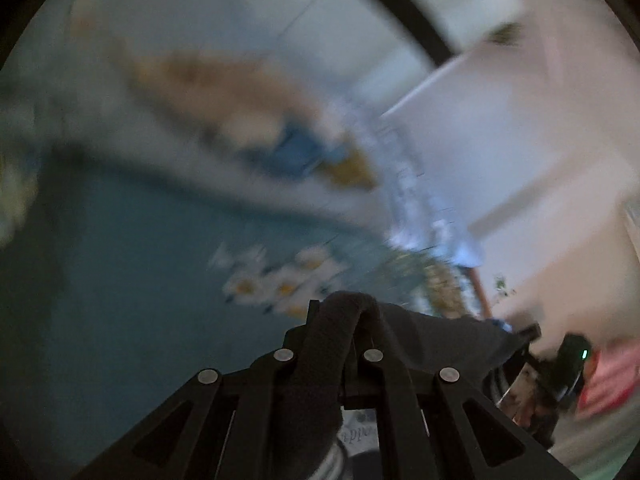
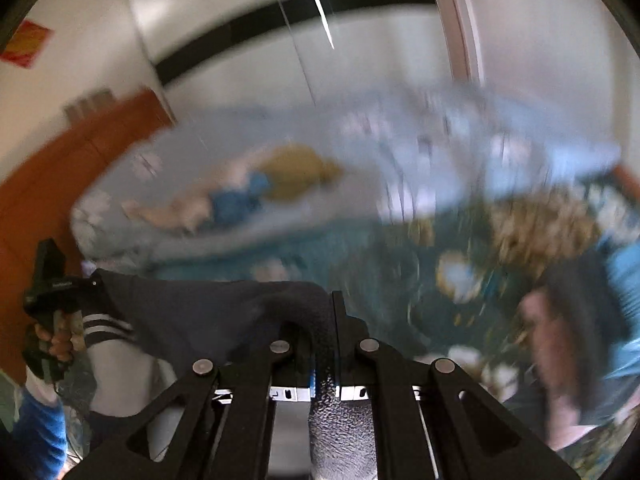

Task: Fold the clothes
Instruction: 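Lower the hoodie onto the bed with both grippers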

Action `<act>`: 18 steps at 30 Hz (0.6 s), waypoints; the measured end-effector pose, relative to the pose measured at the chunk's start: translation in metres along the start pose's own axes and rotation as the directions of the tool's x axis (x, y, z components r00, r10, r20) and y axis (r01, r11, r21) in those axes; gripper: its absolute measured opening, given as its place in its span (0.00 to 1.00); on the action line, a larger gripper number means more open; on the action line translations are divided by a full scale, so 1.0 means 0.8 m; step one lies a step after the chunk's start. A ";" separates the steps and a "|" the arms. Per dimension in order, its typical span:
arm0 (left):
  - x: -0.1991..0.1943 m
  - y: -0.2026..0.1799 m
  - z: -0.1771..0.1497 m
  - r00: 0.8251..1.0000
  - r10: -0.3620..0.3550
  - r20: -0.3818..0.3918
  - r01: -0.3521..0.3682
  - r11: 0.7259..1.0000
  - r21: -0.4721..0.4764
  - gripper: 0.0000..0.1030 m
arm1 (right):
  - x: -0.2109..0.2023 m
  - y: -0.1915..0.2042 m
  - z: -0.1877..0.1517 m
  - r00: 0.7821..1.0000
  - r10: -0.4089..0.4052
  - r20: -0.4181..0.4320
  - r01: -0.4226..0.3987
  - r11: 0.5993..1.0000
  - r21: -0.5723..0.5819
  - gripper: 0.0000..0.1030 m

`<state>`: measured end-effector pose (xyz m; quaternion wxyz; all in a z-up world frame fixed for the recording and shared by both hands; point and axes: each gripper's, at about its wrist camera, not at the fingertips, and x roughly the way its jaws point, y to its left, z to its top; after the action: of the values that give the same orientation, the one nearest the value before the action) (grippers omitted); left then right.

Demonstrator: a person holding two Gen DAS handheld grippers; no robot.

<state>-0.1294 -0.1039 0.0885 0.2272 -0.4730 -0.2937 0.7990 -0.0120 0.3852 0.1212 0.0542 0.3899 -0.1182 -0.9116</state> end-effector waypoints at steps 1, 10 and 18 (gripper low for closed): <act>0.017 0.011 -0.002 1.000 0.009 -0.014 -0.009 0.999 -0.034 0.06 | 0.027 -0.008 -0.003 0.999 -0.011 -0.033 0.011 1.000 0.003 0.06; 0.097 0.066 0.030 0.998 0.061 -0.007 -0.061 0.987 -0.148 0.05 | 0.156 -0.054 0.047 0.991 -0.016 -0.133 0.028 0.996 0.084 0.06; 0.115 0.119 0.032 0.995 0.095 0.012 -0.089 0.964 -0.252 0.05 | 0.269 -0.064 0.062 0.958 -0.018 -0.286 0.053 0.992 0.114 0.06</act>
<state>-0.2019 -0.1204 -0.0241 0.1247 -0.5013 -0.3727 0.7709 -0.1968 0.4021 -0.0094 0.0306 0.5215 -0.1568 -0.8382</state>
